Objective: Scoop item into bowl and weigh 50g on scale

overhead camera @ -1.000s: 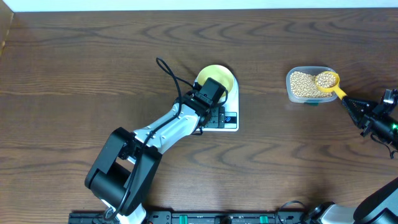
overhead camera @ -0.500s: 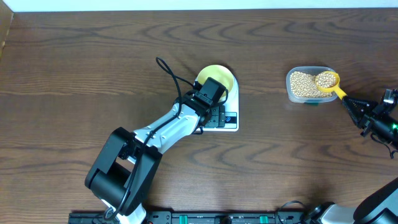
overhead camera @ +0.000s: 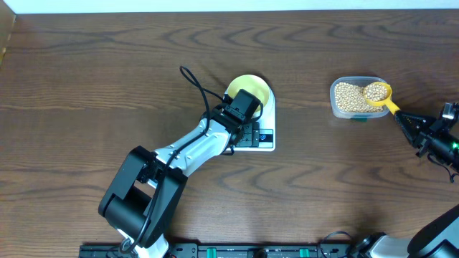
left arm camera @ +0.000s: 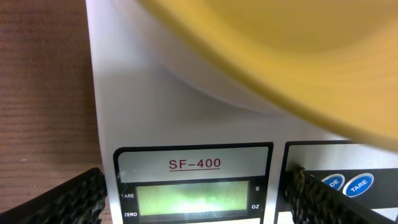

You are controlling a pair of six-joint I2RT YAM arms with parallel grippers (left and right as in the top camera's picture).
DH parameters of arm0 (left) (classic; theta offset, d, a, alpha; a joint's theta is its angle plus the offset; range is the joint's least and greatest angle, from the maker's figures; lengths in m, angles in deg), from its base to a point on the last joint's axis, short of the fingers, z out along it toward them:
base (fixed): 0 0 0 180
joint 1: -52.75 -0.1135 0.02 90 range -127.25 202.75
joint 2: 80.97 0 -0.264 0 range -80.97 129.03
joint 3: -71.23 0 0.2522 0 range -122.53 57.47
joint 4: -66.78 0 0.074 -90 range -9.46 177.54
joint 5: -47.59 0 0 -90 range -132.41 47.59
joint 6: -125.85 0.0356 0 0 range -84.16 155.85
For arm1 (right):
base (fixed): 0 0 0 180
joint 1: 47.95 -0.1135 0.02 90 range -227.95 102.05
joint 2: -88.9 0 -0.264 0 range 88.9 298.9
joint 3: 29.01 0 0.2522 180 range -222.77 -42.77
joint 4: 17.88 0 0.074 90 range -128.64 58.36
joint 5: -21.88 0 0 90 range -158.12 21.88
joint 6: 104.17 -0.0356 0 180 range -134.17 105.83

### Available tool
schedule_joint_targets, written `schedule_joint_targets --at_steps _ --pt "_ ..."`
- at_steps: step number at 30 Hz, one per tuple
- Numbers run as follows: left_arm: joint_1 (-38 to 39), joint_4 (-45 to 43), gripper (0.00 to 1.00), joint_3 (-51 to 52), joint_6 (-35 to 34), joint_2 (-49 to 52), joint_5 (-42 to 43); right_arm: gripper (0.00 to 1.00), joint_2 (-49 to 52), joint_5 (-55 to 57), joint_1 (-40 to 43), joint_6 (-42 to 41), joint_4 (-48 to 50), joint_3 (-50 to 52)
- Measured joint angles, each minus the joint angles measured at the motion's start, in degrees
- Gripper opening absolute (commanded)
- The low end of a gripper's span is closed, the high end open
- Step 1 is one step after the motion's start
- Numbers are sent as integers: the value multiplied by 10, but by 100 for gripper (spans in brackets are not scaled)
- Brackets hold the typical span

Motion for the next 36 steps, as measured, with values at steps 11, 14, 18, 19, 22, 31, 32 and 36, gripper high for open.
schedule_joint_targets --at_steps 11,14,18,19,22,31,32,36 --pt "0 0 94 0 0 0 0 1 0 0 0 0 0 0" --pt "0 0 94 0 0 1 0 1 0 0 0 0 0 0" --pt "0 3 94 -5 0 6 0 1 0 0 0 0 0 0" --pt "0 4 94 -8 0 8 0 1 0 0 0 0 0 0" --pt "0 8 94 -11 0 11 1 1 0 0 0 0 0 0" --pt "0 12 94 -13 0 11 1 1 0 0 0 0 2 0" --pt "0 12 94 -13 0 11 1 1 0 0 0 0 2 0" --pt "0 13 94 -14 0 11 3 1 0 0 0 0 2 0"
